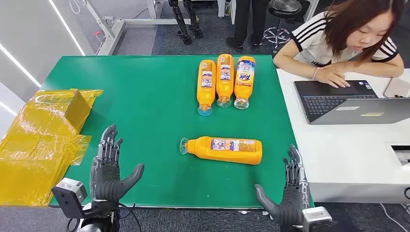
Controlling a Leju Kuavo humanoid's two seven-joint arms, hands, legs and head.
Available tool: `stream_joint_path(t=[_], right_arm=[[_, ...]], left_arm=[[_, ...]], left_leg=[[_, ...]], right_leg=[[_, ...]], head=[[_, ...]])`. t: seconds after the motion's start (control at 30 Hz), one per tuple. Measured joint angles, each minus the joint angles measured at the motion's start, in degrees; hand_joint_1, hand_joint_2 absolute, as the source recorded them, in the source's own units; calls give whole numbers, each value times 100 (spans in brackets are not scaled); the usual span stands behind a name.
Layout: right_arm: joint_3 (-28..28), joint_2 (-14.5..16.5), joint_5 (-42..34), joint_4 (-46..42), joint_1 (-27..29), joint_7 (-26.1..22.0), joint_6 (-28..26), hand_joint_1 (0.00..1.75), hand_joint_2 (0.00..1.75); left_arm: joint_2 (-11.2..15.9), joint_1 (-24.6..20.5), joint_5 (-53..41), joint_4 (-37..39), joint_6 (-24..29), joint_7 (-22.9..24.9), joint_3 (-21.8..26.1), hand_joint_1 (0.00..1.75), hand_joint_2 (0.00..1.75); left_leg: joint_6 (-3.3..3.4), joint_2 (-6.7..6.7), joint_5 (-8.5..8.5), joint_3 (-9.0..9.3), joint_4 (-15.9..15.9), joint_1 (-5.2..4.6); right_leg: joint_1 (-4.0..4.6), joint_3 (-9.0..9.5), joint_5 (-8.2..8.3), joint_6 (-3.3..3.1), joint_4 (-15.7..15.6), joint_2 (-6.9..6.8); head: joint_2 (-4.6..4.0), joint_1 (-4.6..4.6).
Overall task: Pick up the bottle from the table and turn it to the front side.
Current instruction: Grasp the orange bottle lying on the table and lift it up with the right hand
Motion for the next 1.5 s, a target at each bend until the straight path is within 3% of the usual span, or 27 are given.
stream_joint_path(t=[1.23, 1.4, 1.5], right_arm=[[107, -46, -3, 56, -99, -33, -55, 0, 175], [104, -47, 389, 56, -189, 109, -201, 0, 175], [93, -51, 1004, 79, -295, 301, -335, 0, 175]], left_arm=[[19, 0, 42, 0, -8, -58, 0, 0, 175], [10, -14, 40, 1, -21, -51, 0, 0, 175], [-7, -28, 2, 8, -73, -9, -3, 0, 175]], left_leg=[[0, 0, 0, 0, 0, 0], [0, 1, 0, 1, 0, 0], [0, 1, 0, 1, 0, 0]], right_leg=[[0, 0, 0, 0, 0, 0], [0, -1, 0, 0, 0, 1], [0, -1, 0, 0, 0, 2]], head=[[0, 0], [0, 0], [0, 1]])
